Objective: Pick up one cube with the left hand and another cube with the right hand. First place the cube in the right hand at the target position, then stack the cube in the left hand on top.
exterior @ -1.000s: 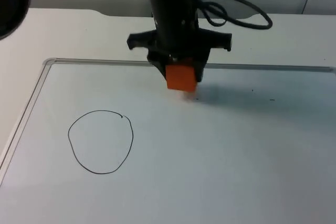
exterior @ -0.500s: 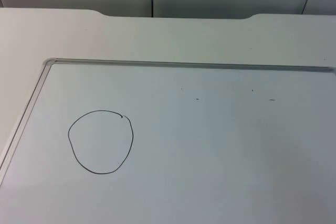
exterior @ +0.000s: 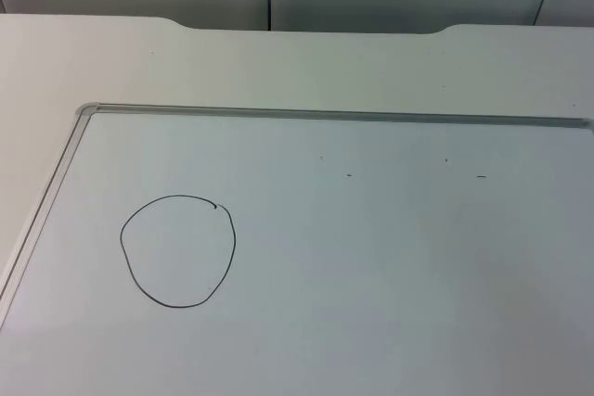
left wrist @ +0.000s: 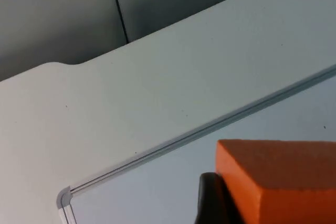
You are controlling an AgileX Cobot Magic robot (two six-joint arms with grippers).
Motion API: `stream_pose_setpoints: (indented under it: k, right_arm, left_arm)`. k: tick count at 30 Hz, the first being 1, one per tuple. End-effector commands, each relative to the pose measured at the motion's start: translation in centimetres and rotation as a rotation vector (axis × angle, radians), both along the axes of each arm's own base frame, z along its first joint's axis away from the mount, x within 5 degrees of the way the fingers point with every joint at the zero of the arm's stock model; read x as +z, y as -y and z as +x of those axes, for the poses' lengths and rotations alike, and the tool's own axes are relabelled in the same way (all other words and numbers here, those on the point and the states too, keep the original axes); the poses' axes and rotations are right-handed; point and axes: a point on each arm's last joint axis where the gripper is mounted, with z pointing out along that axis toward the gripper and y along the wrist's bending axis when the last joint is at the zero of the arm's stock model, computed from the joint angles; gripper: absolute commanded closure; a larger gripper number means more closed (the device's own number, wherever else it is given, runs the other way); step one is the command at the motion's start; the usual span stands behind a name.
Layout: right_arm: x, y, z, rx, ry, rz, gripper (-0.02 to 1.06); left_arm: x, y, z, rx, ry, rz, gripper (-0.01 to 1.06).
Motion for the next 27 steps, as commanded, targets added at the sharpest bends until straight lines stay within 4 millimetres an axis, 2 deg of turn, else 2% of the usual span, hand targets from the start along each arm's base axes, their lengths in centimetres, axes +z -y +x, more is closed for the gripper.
stream_pose_setpoints:
  k: [1, 2, 3, 7, 8, 12, 13, 14, 17, 18, 22, 23, 25, 26, 27]
  right_arm:
    - [0.0, 0.0, -0.1, 0.006, 0.011, 0.005, 1.05]
    - [0.0, -0.1, -0.1, 0.009, 0.01, 0.009, 1.05]
    - [0.0, -0.1, -0.1, 0.009, 0.01, 0.009, 1.05]
    - [-0.7, -0.8, 0.6, 0.061, -0.058, 0.011, 1.05]
    - [-0.7, -0.8, 0.6, 0.061, -0.058, 0.011, 1.05]
    - [-2.4, -2.4, 2.7, 0.15, -0.175, 0.026, 1.05]
    - [-2.4, -2.4, 2.7, 0.15, -0.175, 0.026, 1.05]
    - [-3.3, -3.1, 3.9, 0.18, -0.224, 0.027, 1.05]
    - [-5.1, -4.4, 6.4, 0.236, -0.31, 0.032, 1.05]
    - [-5.1, -4.4, 6.4, 0.236, -0.31, 0.032, 1.05]
    - [-8.8, -6.8, 10.2, 0.29, -0.435, 0.009, 1.05]
    - [-8.8, -6.8, 10.2, 0.29, -0.435, 0.009, 1.05]
    - [-11.0, -8.7, 11.7, 0.323, -0.495, -0.019, 1.05]
    - [-12.8, -10.5, 12.7, 0.354, -0.533, -0.037, 1.05]
    - [-13.9, -11.8, 13.1, 0.377, -0.55, -0.048, 1.05]
  left_arm:
    - [0.1, -1.0, -2.3, 0.004, 0.073, -0.084, 1.05]
    - [-0.7, -1.7, -3.4, 0.004, 0.07, -0.088, 1.05]
    - [-0.7, -1.7, -3.4, 0.004, 0.07, -0.088, 1.05]
    - [-4.0, -4.2, -7.3, 0.024, 0.019, -0.084, 1.05]
    - [-4.0, -4.2, -7.3, 0.024, 0.019, -0.084, 1.05]
    - [-6.3, -6.7, -10.8, 0.081, 0.0, -0.107, 1.05]
    - [-6.3, -6.7, -10.8, 0.081, 0.0, -0.107, 1.05]
    - [-6.7, -7.5, -12.0, 0.095, -0.004, -0.123, 1.05]
    - [-7.7, -8.8, -14.1, 0.117, -0.016, -0.144, 1.05]
    - [-7.7, -8.8, -14.1, 0.117, -0.016, -0.144, 1.05]
    - [-8.1, -10.0, -15.8, 0.137, -0.013, -0.172, 1.05]
    - [-8.1, -10.0, -15.8, 0.137, -0.013, -0.172, 1.05]
    - [-8.3, -10.3, -16.4, 0.149, -0.019, -0.181, 1.05]
    - [-8.3, -10.5, -16.6, 0.149, -0.015, -0.184, 1.05]
    - [-8.3, -10.6, -16.7, 0.151, -0.018, -0.184, 1.05]
